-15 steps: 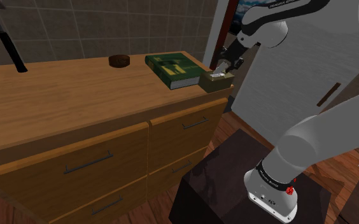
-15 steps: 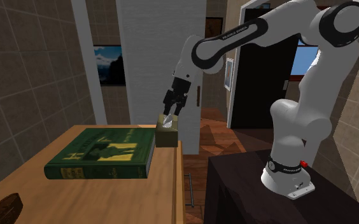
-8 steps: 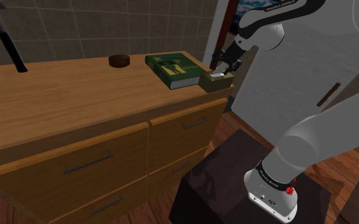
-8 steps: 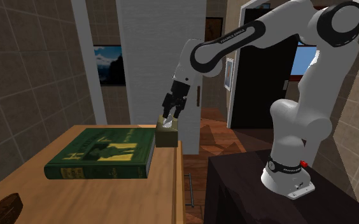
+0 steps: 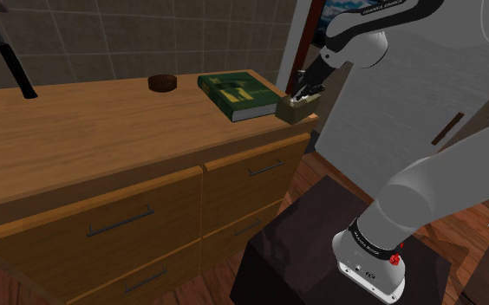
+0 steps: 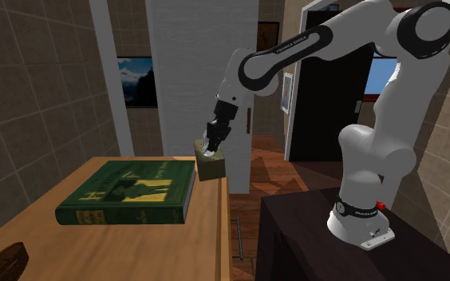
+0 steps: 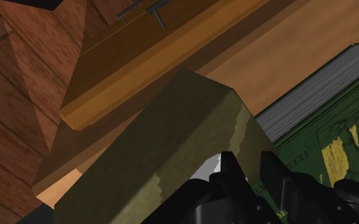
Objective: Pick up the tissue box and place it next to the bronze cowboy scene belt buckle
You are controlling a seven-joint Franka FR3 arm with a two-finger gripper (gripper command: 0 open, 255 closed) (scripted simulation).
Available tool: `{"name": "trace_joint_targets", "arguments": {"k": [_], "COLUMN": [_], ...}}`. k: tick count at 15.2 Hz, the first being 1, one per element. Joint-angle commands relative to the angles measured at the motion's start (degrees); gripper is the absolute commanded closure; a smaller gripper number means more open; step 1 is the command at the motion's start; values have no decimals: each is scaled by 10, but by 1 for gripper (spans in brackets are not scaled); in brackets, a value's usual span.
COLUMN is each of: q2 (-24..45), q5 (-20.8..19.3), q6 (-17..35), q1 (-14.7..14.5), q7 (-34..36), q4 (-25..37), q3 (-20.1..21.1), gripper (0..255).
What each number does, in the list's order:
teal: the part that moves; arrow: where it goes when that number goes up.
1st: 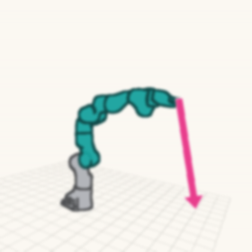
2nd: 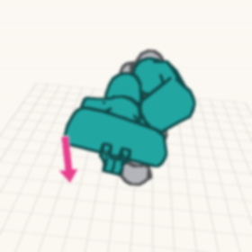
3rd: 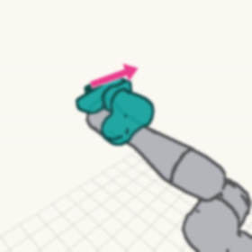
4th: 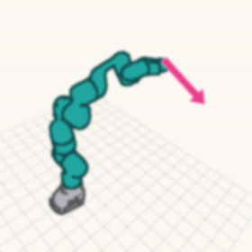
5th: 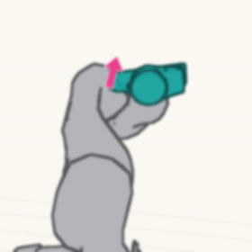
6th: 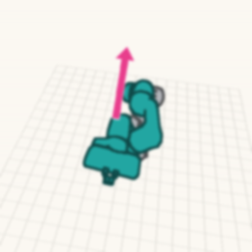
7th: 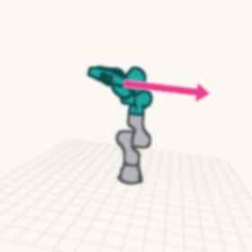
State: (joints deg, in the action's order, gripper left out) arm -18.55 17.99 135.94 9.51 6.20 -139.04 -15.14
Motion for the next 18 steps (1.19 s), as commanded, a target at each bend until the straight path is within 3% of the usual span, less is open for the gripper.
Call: {"name": "trace_joint_targets", "arguments": {"k": [1, 4, 18], "q2": [3, 0, -33], "q5": [0, -1, -34], "q6": [0, -1, -106], "q1": [-1, 0, 10], "q7": [-1, 1, 47], "q4": [-2, -3, 75], "q3": [0, 1, 12], "gripper": [255, 255, 255]}}
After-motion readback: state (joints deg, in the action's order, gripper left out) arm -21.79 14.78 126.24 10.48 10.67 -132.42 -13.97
